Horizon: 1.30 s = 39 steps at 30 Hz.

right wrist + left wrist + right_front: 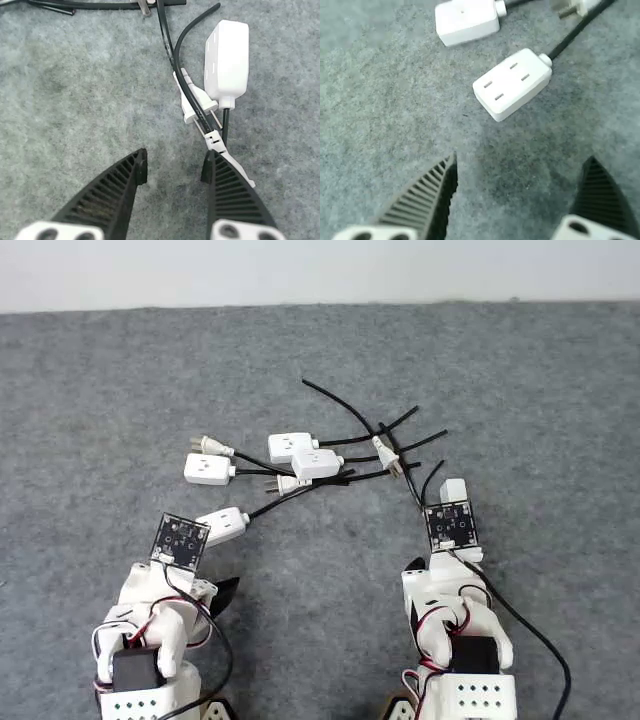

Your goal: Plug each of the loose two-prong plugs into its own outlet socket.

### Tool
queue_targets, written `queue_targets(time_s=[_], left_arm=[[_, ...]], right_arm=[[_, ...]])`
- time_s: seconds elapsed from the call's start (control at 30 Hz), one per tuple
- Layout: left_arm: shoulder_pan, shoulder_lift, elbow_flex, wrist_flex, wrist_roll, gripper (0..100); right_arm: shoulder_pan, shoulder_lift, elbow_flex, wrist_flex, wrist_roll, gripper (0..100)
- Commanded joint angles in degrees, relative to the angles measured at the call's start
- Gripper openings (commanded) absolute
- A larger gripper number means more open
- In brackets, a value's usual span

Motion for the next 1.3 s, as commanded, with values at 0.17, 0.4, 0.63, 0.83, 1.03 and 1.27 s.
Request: queue_targets(time_s=[0.17,0.4,0.63,0.83,1.03,1.27], left_arm=[[-5.0,-1.1,-1.0,-2.7,-5.7,37],[-7.9,-1.1,-3.4,-1.2,-7.9,37],[-7.2,-1.1,-6.0,-1.3,-11.2,37],[-4.2,-1.0,-12.8,-1.4,-16.4,37],[-4.0,1.1,-15.7,-1.6,-23.4,37],[-3.8,17.0,-24.1,-4.4,-26.2,37]], right_arm=[[0.1,-0.1,1.0,0.0,0.8,19.1],[0.1,-0.1,1.0,0.0,0.8,19.1],[0.1,-0.1,1.0,0.0,0.8,19.1],[0.1,-0.1,1.0,0.0,0.8,19.1],[0.1,-0.1,1.0,0.0,0.8,19.1],[0.1,-0.1,1.0,0.0,0.8,19.1]])
